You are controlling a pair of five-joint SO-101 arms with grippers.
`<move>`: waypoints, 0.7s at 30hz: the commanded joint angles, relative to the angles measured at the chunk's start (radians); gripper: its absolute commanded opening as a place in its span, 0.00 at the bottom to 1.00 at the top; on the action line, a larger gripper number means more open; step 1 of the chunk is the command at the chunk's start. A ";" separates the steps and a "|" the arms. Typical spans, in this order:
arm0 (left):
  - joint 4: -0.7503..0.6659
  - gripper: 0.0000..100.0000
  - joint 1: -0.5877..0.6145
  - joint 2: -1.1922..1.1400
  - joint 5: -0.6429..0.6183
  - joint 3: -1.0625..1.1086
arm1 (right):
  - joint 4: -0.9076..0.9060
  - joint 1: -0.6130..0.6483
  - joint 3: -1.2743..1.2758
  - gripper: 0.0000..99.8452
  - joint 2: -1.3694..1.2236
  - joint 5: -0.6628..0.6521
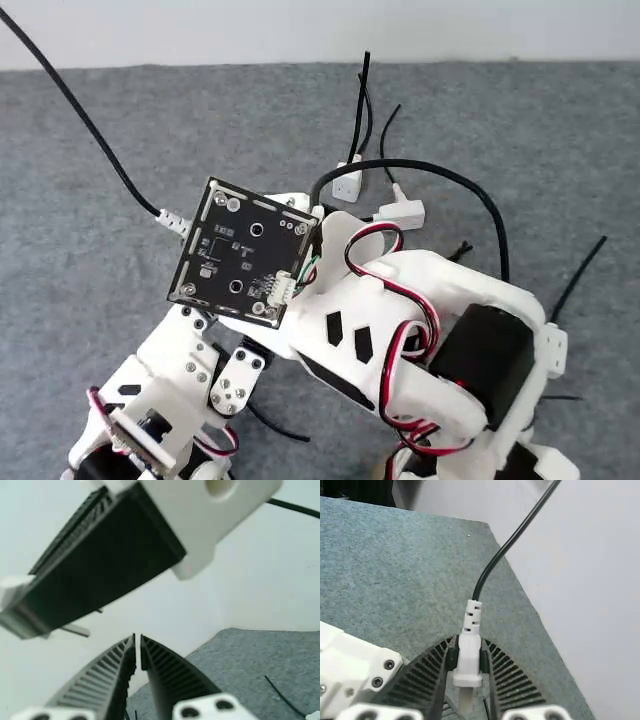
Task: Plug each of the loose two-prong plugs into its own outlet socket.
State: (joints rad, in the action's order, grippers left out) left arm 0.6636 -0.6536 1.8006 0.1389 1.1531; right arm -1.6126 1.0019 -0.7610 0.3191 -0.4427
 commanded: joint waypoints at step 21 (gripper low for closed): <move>0.117 0.01 -0.041 -0.006 0.080 -0.213 | -0.071 -0.005 -0.012 0.01 0.038 0.023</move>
State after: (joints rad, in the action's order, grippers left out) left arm 0.7818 -0.6981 1.7960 0.1910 0.9536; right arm -1.6571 0.9820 -0.7733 0.3422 -0.4381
